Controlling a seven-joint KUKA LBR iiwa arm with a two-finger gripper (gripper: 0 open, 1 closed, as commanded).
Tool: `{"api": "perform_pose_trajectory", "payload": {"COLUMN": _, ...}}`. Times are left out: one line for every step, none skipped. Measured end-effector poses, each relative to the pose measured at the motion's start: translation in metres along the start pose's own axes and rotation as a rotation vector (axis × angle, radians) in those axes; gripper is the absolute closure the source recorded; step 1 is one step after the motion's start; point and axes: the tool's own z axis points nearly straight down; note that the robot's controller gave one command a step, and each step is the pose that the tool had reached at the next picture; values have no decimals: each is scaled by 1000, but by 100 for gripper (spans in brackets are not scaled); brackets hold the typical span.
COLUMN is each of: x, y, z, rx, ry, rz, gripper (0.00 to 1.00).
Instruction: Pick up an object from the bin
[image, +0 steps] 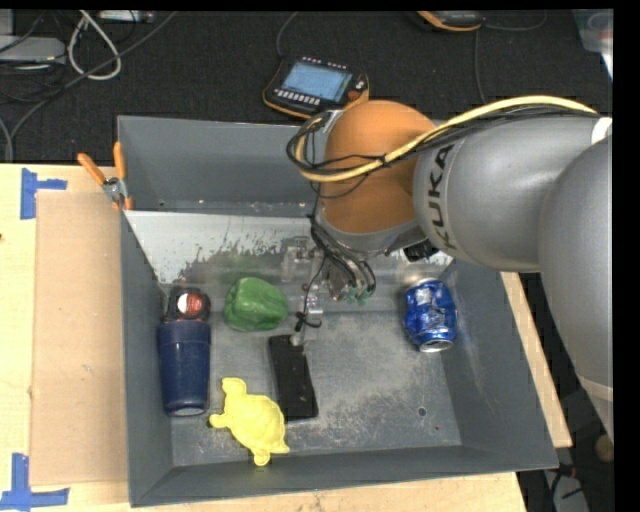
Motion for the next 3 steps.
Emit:
{"api": "perform_pose_trajectory", "payload": {"x": -2, "y": -1, "z": -5, "rx": -1, "ry": -7, "rz": 5, "gripper": 0}}
{"api": "perform_pose_trajectory", "payload": {"x": 86, "y": 60, "z": 106, "rx": -3, "ry": 5, "rz": -562, "gripper": 0}}
{"api": "perform_pose_trajectory", "payload": {"x": 51, "y": 45, "z": 39, "rx": 1, "ry": -11, "rz": -517, "gripper": 0}}
